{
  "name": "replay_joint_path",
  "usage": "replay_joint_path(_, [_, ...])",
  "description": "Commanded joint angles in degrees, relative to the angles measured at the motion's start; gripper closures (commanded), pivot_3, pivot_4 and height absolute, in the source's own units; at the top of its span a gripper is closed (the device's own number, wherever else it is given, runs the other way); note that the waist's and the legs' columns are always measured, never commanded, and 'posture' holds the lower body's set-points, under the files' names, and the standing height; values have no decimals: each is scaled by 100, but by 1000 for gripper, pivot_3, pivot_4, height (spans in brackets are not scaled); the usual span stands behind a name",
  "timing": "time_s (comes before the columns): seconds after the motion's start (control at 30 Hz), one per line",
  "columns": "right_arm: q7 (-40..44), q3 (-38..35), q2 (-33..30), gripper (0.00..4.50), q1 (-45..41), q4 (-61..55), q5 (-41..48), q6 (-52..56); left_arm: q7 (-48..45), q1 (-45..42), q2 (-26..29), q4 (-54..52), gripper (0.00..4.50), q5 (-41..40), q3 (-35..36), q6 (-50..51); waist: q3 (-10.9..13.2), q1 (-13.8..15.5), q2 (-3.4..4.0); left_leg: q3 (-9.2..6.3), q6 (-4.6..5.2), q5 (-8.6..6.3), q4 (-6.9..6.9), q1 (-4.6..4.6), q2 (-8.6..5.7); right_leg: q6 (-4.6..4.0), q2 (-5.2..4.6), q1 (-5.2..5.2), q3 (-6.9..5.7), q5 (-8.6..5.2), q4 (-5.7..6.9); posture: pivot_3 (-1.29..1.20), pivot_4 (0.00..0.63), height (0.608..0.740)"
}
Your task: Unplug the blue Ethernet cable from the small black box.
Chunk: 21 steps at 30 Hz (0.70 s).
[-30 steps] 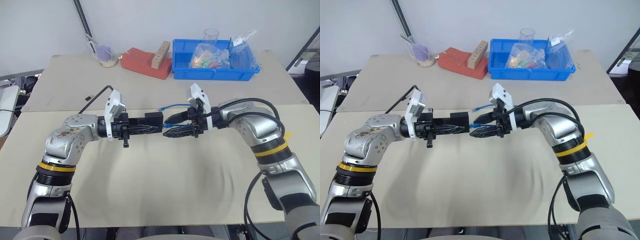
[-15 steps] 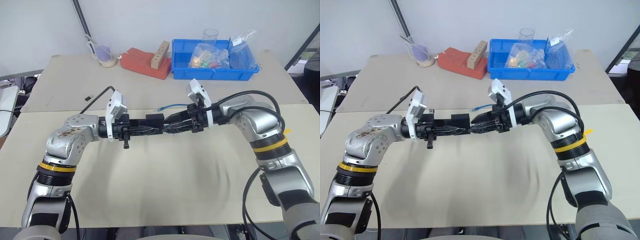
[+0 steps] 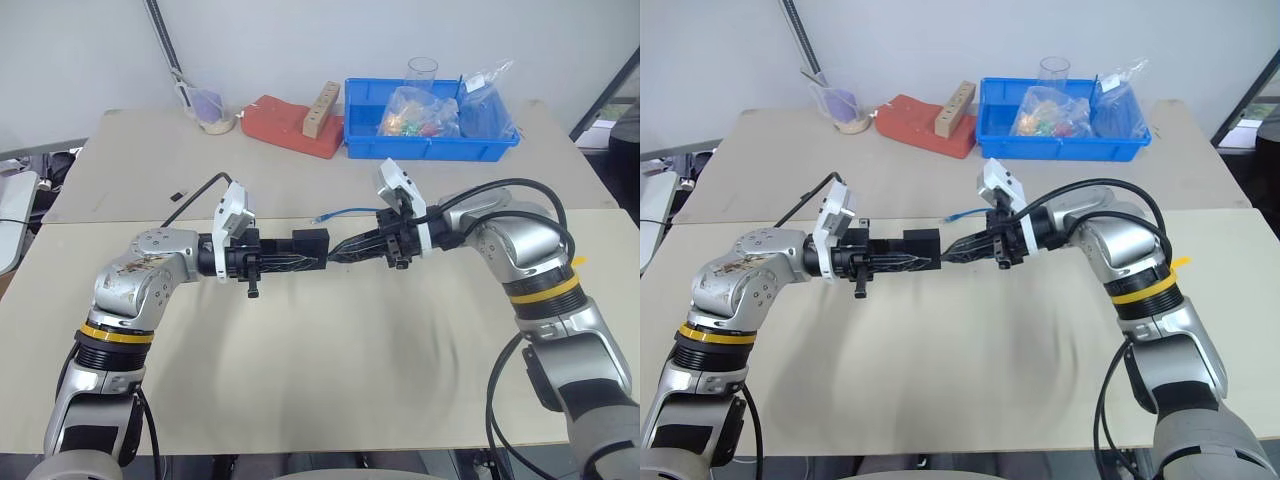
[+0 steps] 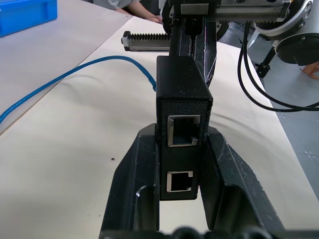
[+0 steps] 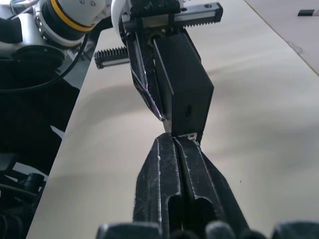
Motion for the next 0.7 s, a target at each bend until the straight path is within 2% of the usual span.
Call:
replay_joint_path(0.03, [71,-140,-43,2876,-182,40,-106,-204,-114,-162,6,-216,3946,-119,45,-49,0,-2,0,0,0,0,0,0,0,0,0,0,0,0,0,0,150,740])
replay_joint_path(0.13, [125,-140,-23,1841,-203,93,-172,-266,-129,-166,8,-227,3946,-116,33,-51,0,-1,0,0,0,0,0,0,0,0,1,0,0,0,0,0,150,740])
replay_joint_path(0.7, [380,-94,115,1841,-177,379,-447,-383,-238,-169,20,-274,3946,-85,4,-54,0,-1,0,0,0,0,0,0,0,0,0,0,0,0,0,0,150,740])
